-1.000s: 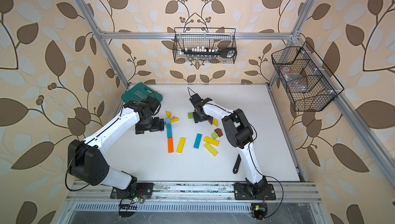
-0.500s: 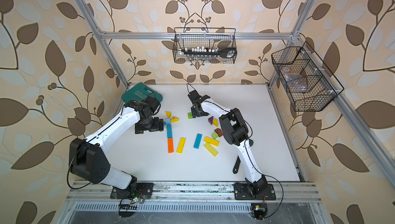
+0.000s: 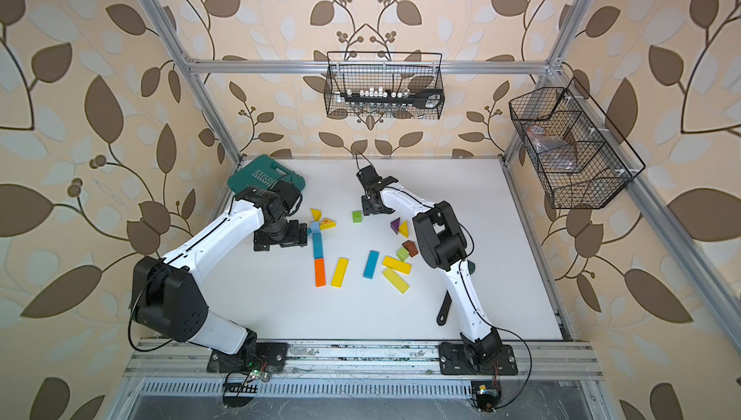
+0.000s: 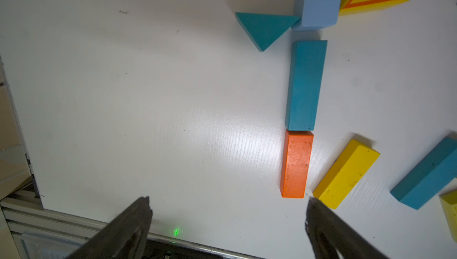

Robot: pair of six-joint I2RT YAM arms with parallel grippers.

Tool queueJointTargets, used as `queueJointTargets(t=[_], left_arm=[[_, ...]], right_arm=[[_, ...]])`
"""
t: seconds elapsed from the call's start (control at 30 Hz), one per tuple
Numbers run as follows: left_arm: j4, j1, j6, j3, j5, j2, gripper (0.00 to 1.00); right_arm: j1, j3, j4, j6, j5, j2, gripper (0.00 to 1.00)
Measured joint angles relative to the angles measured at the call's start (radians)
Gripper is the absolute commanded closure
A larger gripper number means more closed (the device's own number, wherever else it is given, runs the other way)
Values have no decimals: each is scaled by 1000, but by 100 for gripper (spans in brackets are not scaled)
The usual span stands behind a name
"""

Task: Assemble a small pinwheel with building blocks
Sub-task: Assemble the building block at the center of the board.

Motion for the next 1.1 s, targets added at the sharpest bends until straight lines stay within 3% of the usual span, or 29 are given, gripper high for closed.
queueJointTargets(t=[0.3, 0.47, 1.1], left_arm=[[0, 0, 0, -13, 1, 0, 1], [0, 0, 0, -16, 2, 0, 1], [0, 0, 0, -16, 2, 0, 1]], right_arm=[[17, -47, 8, 19, -6, -30, 51], [16, -45, 4, 23, -17, -30, 33], [-8, -127, 65, 58, -145, -80, 31]])
